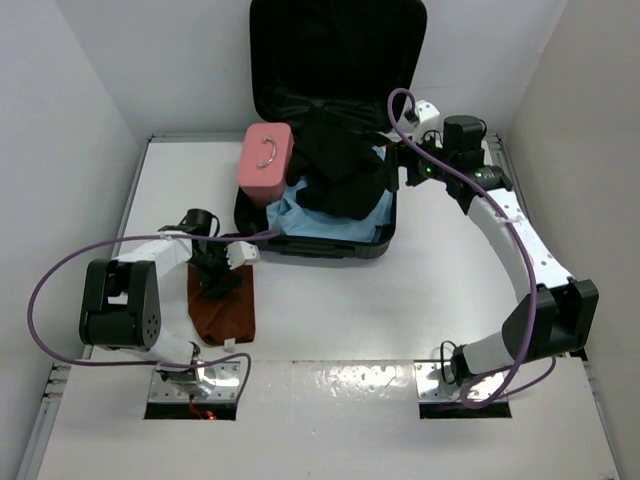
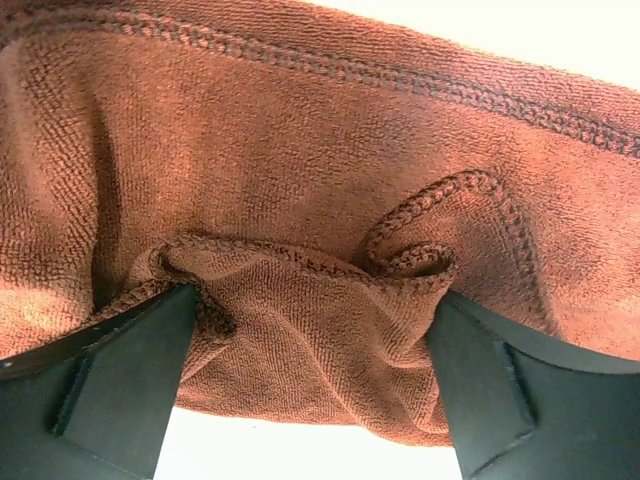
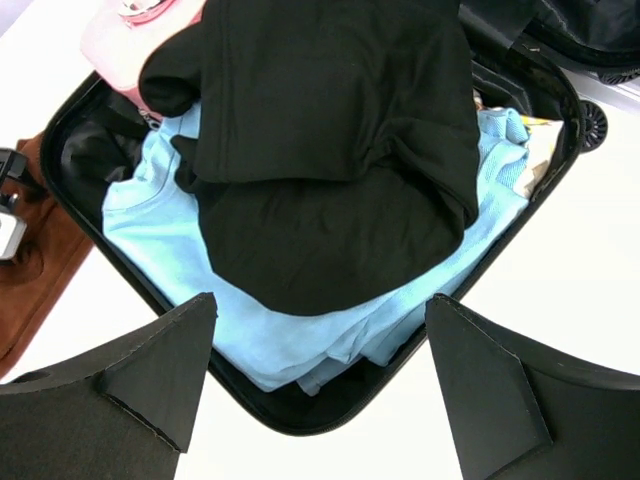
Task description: Pack the luggage
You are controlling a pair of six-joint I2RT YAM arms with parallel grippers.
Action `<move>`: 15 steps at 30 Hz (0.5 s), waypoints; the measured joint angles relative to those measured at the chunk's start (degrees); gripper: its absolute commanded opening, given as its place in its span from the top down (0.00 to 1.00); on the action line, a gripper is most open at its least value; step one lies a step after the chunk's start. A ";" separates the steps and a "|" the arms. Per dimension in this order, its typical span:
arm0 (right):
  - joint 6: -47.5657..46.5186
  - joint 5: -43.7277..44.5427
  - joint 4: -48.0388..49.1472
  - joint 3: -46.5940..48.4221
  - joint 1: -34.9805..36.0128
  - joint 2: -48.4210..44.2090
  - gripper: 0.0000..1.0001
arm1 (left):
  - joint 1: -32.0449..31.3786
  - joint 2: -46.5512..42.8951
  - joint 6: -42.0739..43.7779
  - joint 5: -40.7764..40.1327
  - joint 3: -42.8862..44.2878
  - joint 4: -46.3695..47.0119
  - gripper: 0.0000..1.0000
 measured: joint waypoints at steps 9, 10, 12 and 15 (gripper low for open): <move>-0.57 3.26 -0.37 -0.02 0.00 -0.48 0.00 | -2.03 -2.21 7.10 0.17 -2.40 0.90 0.76; -0.66 3.58 -0.42 -0.02 0.00 -0.72 0.00 | -2.01 -2.29 8.04 0.33 -2.38 0.81 0.83; -0.81 3.93 -0.44 -0.09 0.00 -1.22 0.00 | -2.01 -2.80 9.60 0.92 -2.29 -0.11 0.84; -1.11 4.02 -0.39 -0.44 0.00 -1.79 0.00 | -2.51 -3.93 10.84 4.39 -0.76 -4.59 0.88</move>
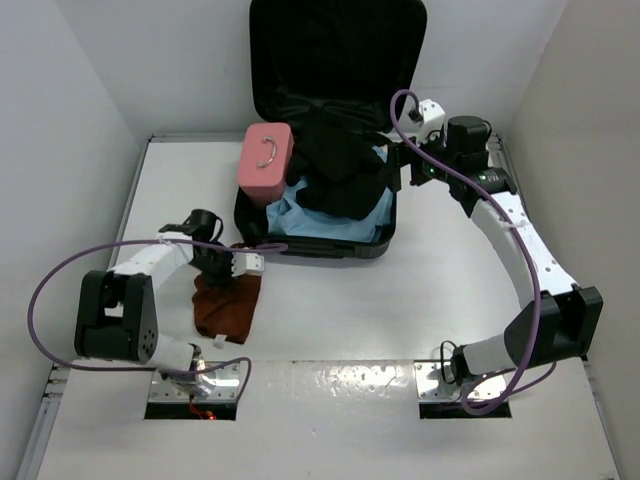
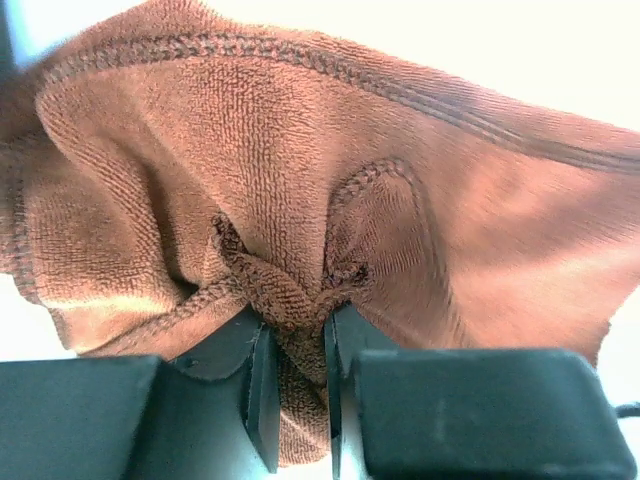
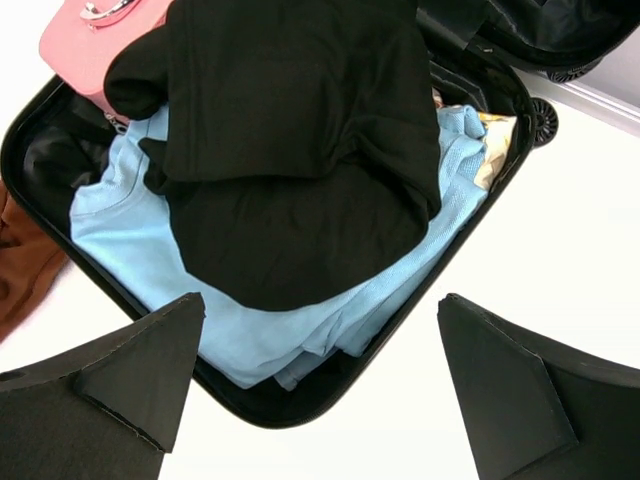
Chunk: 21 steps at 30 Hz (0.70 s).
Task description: Pack the luggage
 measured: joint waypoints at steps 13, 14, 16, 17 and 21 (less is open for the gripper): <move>0.13 -0.04 -0.17 -0.76 -2.38 0.17 0.02 | -20.24 -6.45 -17.22 14.40 37.66 -1.66 1.00; 0.31 -0.07 -0.13 -0.81 -2.71 0.31 0.02 | -21.09 -5.38 -19.12 14.49 39.78 0.57 1.00; 0.74 -0.07 0.39 -0.83 -3.41 0.76 0.02 | -22.51 -1.79 -21.90 13.86 44.09 3.45 1.00; 1.11 -0.04 0.68 -0.83 -3.82 1.07 0.02 | -22.84 0.79 -22.77 13.64 46.34 4.44 1.00; 2.45 -0.17 1.70 -0.83 -4.70 2.86 0.03 | -23.58 14.58 -25.09 11.67 54.80 7.85 0.96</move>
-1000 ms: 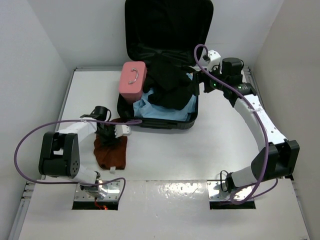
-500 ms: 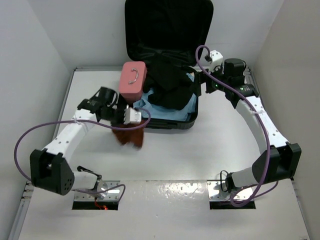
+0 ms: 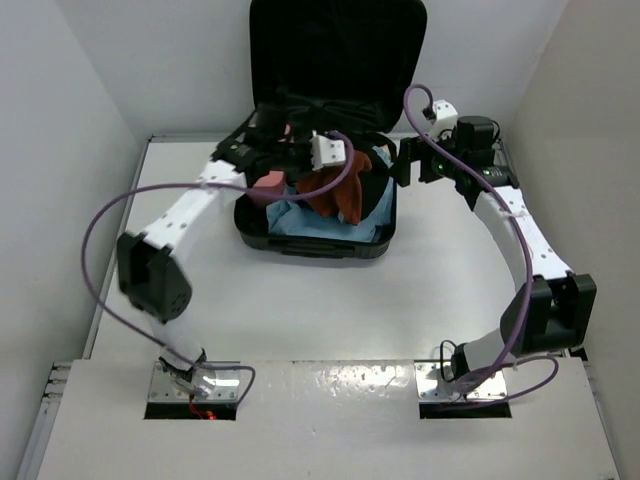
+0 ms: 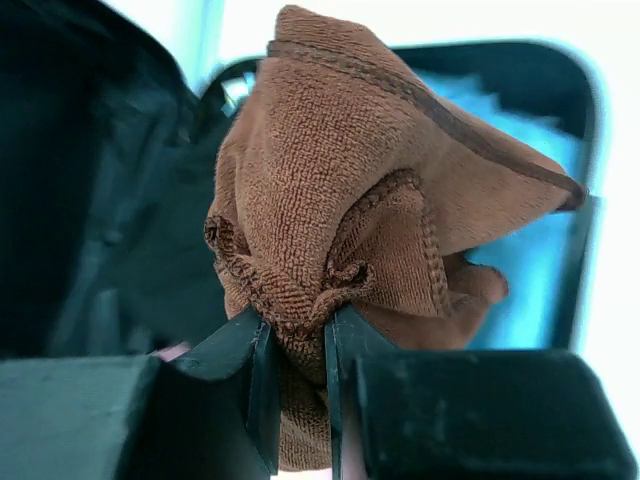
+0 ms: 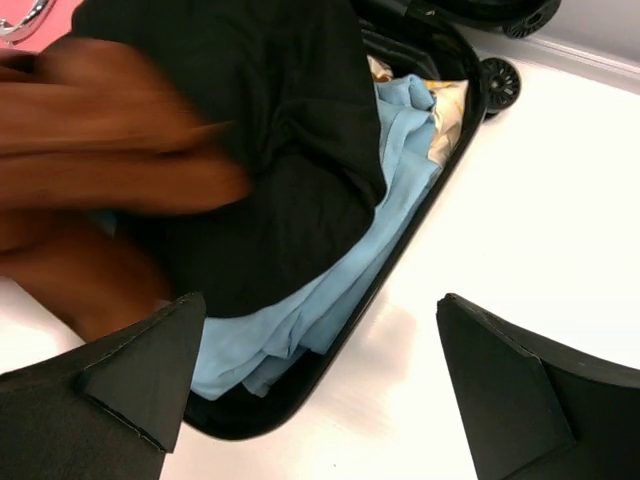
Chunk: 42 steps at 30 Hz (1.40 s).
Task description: Pack the luggage
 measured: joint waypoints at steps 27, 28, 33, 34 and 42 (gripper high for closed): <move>25.03 -3.32 25.79 3.43 -2.25 12.39 0.29 | 9.03 -4.11 -29.99 6.64 2.43 25.88 0.07; 25.40 -2.38 26.16 3.87 -2.58 12.50 0.29 | 9.97 -4.63 -31.91 5.20 2.43 27.96 0.07; 26.82 4.20 29.42 9.05 -4.83 15.39 0.30 | 14.16 -0.24 -43.06 -4.22 4.76 36.39 0.14; 27.08 5.25 30.32 10.91 -5.38 17.05 0.30 | 15.45 3.17 -45.70 -6.01 7.61 37.07 0.19; 29.24 13.84 31.78 37.42 -9.86 40.81 0.31 | 26.93 35.74 -68.26 -17.09 35.26 38.77 0.34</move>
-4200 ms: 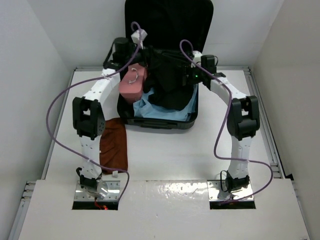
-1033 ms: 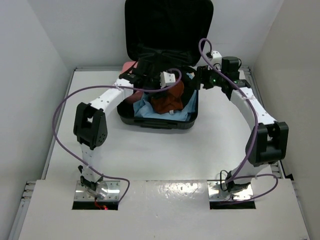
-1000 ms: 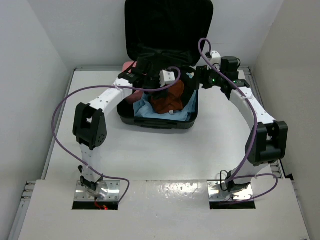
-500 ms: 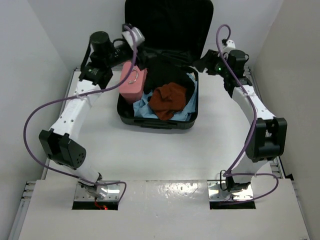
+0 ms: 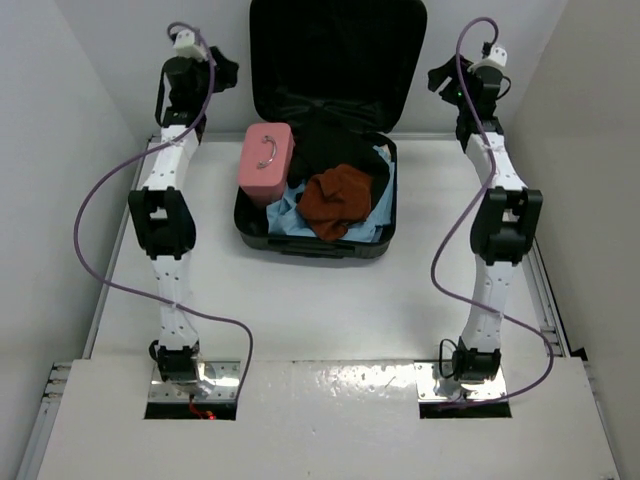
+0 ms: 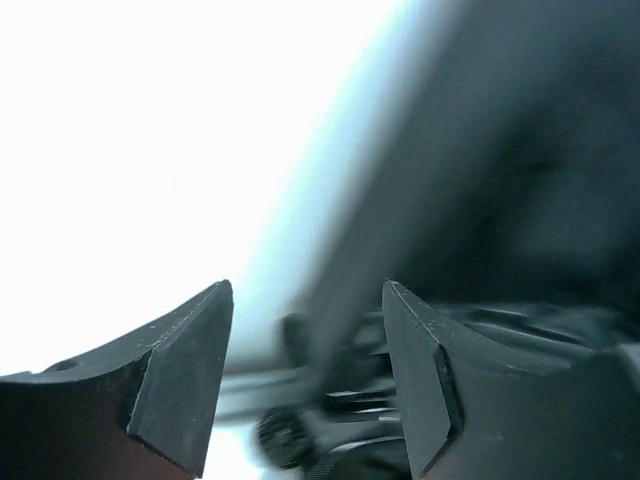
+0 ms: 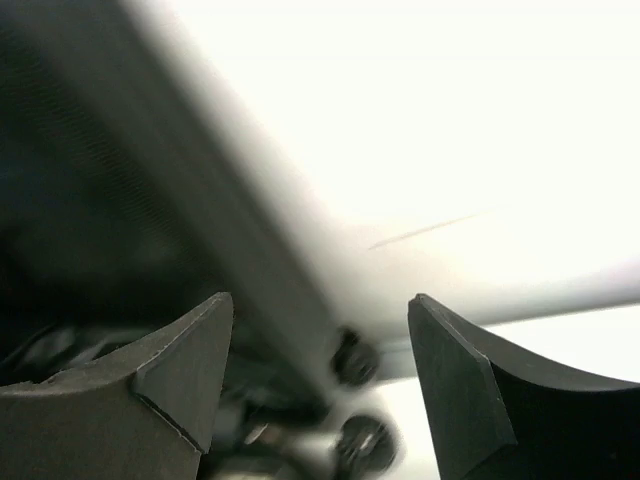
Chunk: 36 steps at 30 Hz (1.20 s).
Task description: Pack the luggage
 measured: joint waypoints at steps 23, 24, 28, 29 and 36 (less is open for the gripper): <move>-27.17 -43.58 -15.76 -32.35 15.82 -37.51 0.98 | 7.91 -24.81 4.33 12.63 -33.59 6.71 0.38; -30.49 -44.39 -19.37 -31.76 18.58 -37.44 1.00 | 8.26 -25.49 4.35 12.90 -34.25 6.64 0.36; -41.62 -44.19 -35.50 -27.21 25.35 -30.56 1.00 | 9.09 -27.02 4.48 13.33 -37.48 5.27 0.35; -44.02 -43.60 -38.64 -26.16 26.40 -27.91 1.00 | 9.14 -27.34 4.52 13.53 -38.49 4.76 0.35; -53.81 -36.54 -51.39 -24.79 30.73 -17.09 1.00 | 9.29 -30.51 5.90 14.58 -45.29 2.32 0.34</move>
